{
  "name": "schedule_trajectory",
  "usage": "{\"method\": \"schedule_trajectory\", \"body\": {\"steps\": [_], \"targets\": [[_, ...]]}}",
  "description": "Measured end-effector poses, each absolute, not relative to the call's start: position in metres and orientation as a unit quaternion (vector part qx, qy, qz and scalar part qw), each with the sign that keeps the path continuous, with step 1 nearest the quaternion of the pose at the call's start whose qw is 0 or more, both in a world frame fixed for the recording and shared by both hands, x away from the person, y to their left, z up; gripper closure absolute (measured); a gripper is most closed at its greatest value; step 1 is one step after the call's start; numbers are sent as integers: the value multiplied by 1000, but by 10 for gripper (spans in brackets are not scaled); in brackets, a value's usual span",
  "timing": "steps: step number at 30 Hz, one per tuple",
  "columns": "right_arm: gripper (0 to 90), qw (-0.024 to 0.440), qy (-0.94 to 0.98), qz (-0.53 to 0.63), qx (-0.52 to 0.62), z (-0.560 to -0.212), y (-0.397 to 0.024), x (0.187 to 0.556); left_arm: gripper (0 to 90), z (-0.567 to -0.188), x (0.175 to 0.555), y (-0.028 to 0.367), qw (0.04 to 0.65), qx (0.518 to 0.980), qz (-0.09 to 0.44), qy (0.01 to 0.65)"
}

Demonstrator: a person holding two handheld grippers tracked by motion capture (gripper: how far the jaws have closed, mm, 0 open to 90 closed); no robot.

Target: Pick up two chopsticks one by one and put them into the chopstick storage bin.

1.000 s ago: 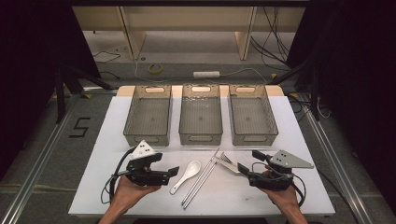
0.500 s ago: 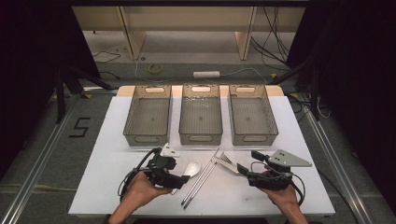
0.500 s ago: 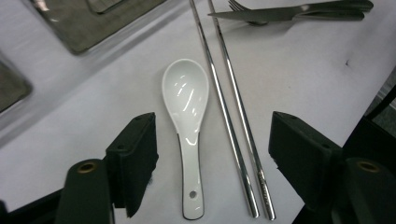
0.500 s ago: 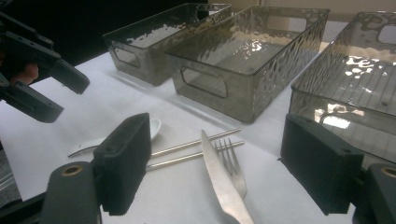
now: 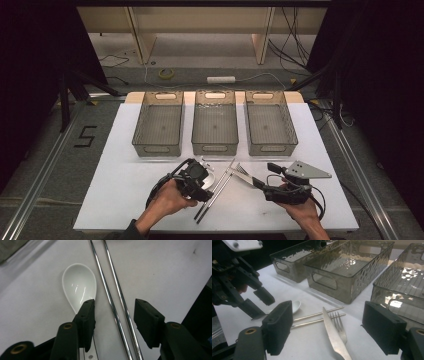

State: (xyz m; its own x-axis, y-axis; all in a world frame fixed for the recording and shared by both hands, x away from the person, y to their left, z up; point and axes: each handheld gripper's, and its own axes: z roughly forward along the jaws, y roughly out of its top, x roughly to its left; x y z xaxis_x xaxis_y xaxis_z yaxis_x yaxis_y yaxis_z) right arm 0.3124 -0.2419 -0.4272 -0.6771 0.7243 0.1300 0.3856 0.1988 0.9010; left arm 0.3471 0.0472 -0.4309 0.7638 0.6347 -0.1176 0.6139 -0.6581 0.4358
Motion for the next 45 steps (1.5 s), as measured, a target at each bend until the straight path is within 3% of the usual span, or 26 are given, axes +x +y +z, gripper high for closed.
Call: {"method": "schedule_trajectory", "body": {"steps": [16,45], "targets": [[258,158,762,512,363,-428,-240,312,699,-451,355,30,190,922,7,338],[266,160,767,508,358,-428,-239,312,807,-462,355,24,167,923,27,347]]}}
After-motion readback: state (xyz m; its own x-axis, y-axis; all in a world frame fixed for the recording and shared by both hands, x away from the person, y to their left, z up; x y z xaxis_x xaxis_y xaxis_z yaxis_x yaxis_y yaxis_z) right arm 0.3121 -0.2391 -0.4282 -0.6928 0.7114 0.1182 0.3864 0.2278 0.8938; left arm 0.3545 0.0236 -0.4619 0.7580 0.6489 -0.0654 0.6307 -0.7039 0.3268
